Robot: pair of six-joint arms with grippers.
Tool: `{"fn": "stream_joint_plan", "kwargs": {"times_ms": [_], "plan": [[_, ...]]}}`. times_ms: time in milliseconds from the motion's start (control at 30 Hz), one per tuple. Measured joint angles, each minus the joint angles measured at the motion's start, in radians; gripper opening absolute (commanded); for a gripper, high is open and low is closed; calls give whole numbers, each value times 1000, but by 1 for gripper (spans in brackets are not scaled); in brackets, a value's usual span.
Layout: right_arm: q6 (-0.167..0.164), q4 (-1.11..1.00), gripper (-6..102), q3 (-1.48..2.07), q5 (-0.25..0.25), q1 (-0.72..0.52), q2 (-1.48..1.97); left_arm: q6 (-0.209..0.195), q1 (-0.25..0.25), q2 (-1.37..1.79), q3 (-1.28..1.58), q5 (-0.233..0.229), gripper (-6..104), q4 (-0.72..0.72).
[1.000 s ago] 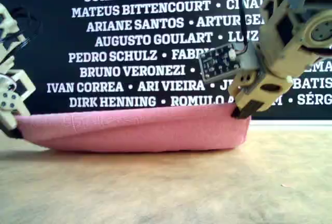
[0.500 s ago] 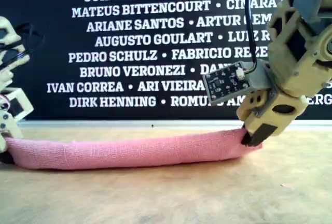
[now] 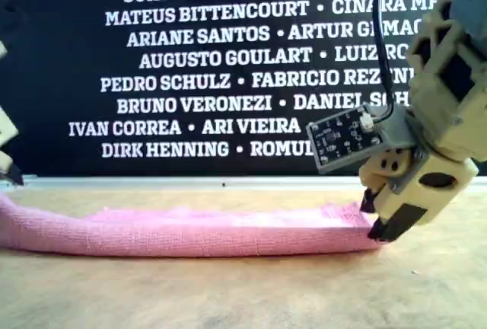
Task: Fold a cloth
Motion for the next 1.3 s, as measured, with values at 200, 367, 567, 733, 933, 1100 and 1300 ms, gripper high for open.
{"fn": "stream_joint_plan", "kwargs": {"times_ms": [200,367,567,733,933,1100,1300], "plan": [[0,0,61,117,3,3,164,0,0,288,179,0,72,0],[0,0,61,267,6,3,373,0,0,557,322,0,71,0],[0,0,61,436,6,3,637,0,0,893,515,0,71,0],[0,0,61,552,6,3,834,0,0,1060,568,0,72,2],[0,2,62,644,6,2,1031,0,-2,1080,583,0,72,2],[0,2,62,660,6,2,1173,0,-2,1081,583,0,71,2],[-41,2,63,661,9,-3,1197,0,6,1081,583,0,71,2]]}}
